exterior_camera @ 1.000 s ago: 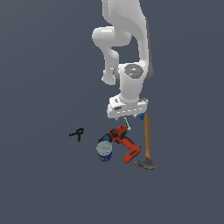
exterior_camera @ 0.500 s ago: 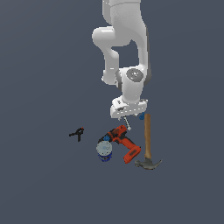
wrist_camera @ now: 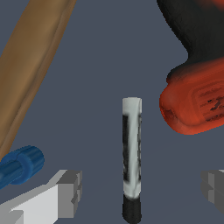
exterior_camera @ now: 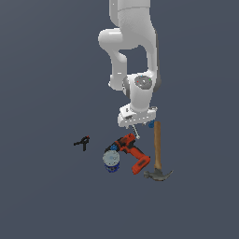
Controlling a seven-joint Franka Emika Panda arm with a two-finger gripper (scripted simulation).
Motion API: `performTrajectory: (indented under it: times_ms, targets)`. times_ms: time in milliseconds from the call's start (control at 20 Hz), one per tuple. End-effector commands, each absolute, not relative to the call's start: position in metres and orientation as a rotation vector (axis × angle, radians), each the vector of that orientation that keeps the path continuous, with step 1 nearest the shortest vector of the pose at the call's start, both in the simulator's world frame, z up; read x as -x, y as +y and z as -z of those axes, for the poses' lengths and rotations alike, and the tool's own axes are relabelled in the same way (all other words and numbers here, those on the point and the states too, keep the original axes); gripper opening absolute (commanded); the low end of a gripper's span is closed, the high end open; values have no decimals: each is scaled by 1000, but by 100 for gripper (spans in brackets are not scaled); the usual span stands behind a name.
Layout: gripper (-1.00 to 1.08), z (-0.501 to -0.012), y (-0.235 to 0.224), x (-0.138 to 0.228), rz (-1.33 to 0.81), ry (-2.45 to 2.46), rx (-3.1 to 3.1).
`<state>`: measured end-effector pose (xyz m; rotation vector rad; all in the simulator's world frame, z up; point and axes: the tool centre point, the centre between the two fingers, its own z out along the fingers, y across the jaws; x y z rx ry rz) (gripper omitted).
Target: Pick up a designated object from a clutter of objects.
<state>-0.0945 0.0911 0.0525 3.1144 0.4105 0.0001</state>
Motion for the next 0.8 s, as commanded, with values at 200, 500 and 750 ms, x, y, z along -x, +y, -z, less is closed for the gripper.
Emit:
performTrajectory:
  times_ms: [200,500,750]
  targets:
    - [100,-27,91,96,0,412,-3114]
    - [100,-12,91,96,0,413,-3114]
    - [-100,-11,91,96,0,413,-3114]
